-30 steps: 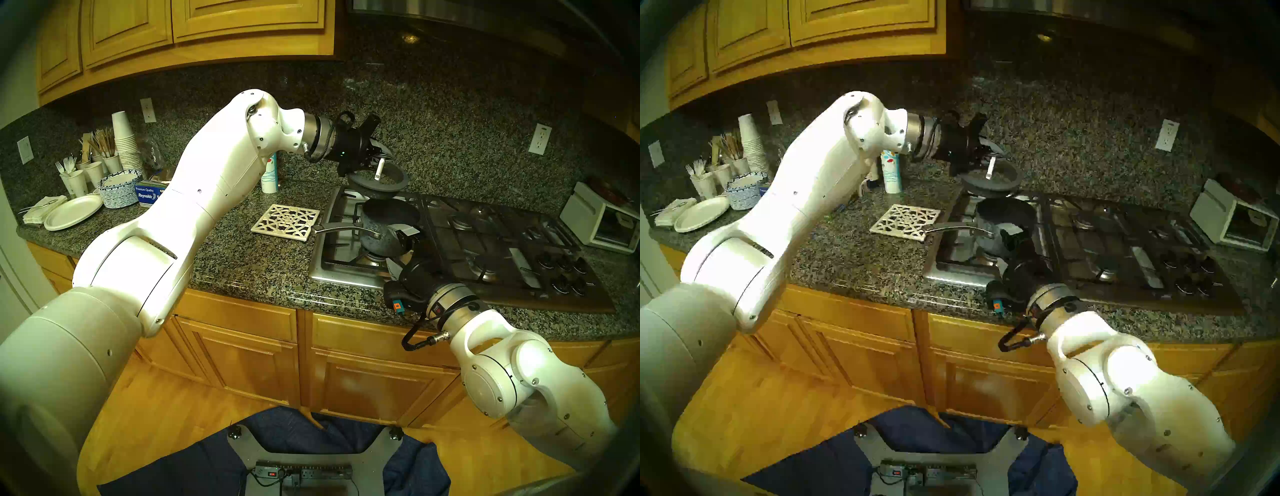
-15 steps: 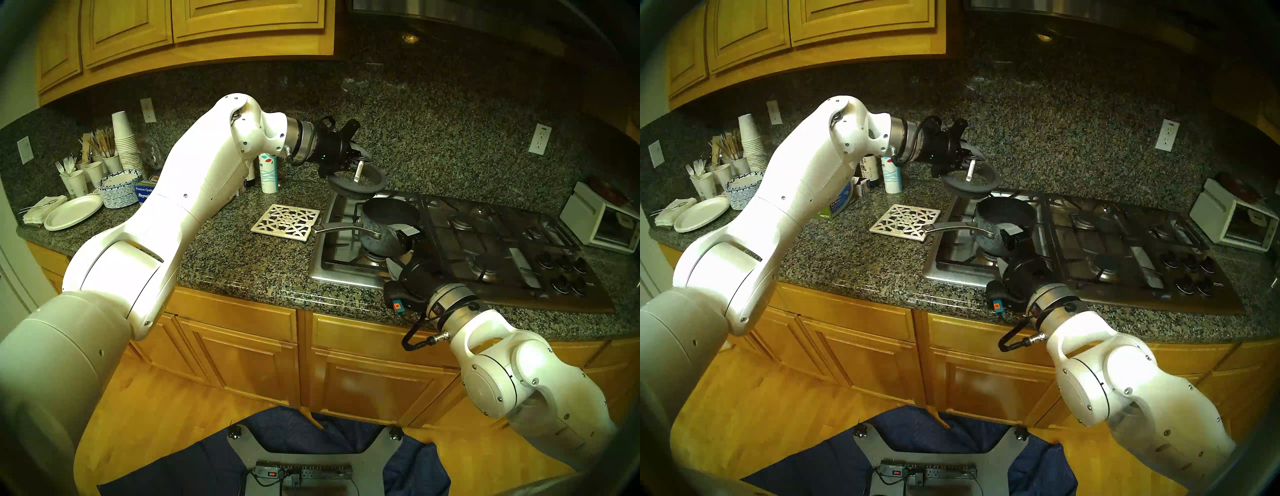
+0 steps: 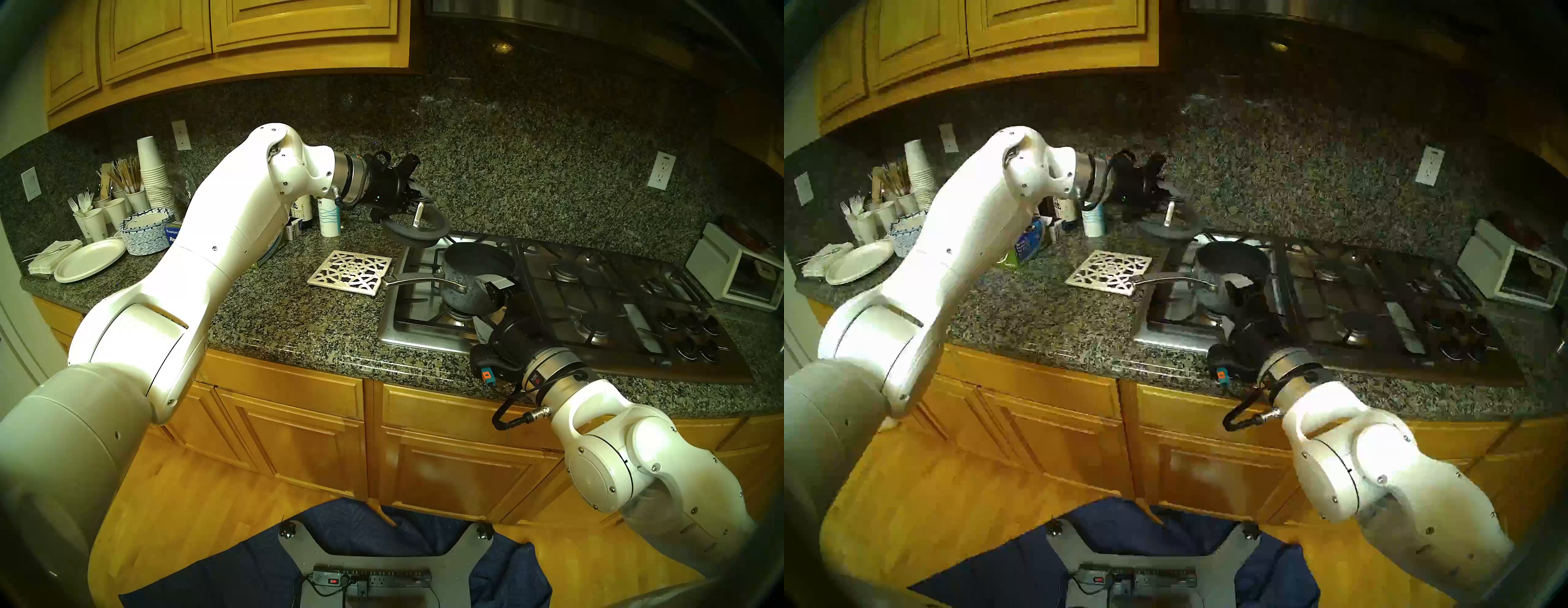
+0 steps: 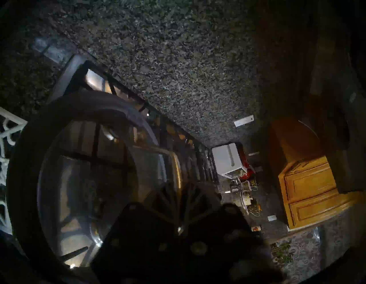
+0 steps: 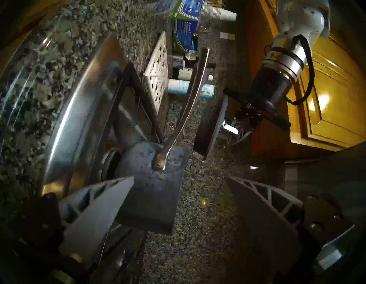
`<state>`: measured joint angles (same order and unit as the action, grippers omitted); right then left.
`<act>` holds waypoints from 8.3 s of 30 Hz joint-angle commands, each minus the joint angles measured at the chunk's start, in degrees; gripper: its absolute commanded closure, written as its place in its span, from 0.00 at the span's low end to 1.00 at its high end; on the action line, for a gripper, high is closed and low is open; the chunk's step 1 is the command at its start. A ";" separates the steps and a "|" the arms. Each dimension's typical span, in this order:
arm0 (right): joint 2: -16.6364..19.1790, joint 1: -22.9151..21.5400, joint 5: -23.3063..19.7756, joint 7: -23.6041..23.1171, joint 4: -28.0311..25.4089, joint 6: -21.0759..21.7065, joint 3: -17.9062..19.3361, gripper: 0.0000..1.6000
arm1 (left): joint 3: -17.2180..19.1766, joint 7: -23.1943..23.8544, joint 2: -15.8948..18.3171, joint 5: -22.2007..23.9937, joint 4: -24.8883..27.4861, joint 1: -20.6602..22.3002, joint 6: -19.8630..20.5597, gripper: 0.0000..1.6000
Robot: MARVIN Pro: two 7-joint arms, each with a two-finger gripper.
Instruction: Pick up the pot, put it on the stove, take off the pot lid
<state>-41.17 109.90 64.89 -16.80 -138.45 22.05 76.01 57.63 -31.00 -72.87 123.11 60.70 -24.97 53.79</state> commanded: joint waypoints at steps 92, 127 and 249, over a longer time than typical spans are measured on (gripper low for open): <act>-0.04 -0.90 0.33 0.90 -1.55 -0.03 0.88 0.00 | 7.86 18.66 2.12 -13.65 -18.30 0.14 0.47 1.00; 0.00 -0.78 0.31 1.09 -1.55 -0.06 0.99 0.00 | 6.98 23.87 4.57 -16.35 -13.07 -6.24 1.21 0.54; -0.01 -0.75 0.31 1.12 -1.55 -0.08 1.02 0.00 | 15.59 -8.15 11.42 13.90 19.33 -7.36 -6.11 0.00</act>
<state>-41.20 109.92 64.90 -16.80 -138.46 22.04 76.04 71.49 -39.39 -61.24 135.08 78.71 -35.05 48.21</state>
